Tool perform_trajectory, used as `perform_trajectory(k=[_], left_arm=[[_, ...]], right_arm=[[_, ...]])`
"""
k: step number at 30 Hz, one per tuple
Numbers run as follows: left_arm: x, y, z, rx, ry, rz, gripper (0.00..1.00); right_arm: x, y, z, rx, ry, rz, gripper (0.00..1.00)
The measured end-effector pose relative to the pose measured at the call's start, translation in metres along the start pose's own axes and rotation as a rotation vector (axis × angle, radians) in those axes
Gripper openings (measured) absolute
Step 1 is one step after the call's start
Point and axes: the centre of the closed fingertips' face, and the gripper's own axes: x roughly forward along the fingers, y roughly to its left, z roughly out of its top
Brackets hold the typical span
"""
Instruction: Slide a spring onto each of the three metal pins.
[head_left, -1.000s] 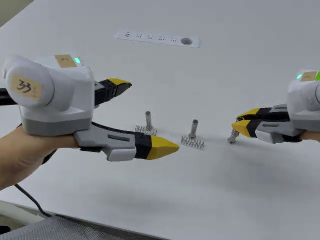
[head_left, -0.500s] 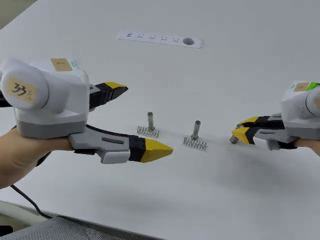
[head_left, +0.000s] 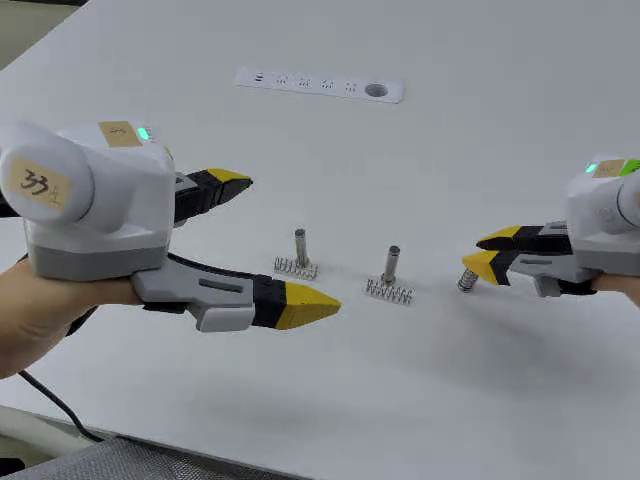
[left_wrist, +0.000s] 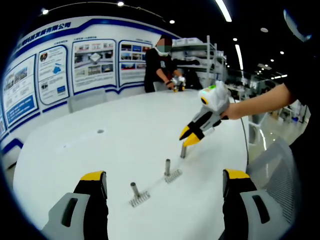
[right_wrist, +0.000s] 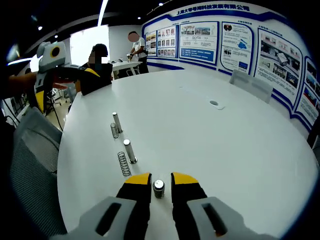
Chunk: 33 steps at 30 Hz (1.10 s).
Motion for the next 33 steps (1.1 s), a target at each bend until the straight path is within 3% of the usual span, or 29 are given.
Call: perform_trajectory(k=[4,9,13,18,23,33], left_arm=[[-0.001,0.0,0.003,-0.006,-0.013,0.002,0.98],[-0.003,0.003,0.0,0.007,0.002,-0.001,0.97],[-0.006,0.01,-0.002,0.0,0.004,0.009,0.97],[-0.009,0.017,-0.012,0.018,0.04,0.012,0.97],[-0.009,0.024,-0.02,0.0,0.041,0.023,0.96],[-0.012,0.027,-0.029,0.007,0.063,0.026,0.94]], right_arm=[[-0.008,0.003,0.018,-0.025,-0.04,-0.003,0.16],[-0.001,0.026,0.032,-0.069,-0.05,0.067,0.16],[0.018,0.041,0.024,-0.106,-0.023,0.076,0.16],[0.039,0.058,0.01,-0.105,0.024,0.129,0.16],[0.052,0.071,-0.004,-0.12,0.075,0.177,0.17],[0.072,0.07,-0.024,-0.173,0.147,0.196,0.16]])
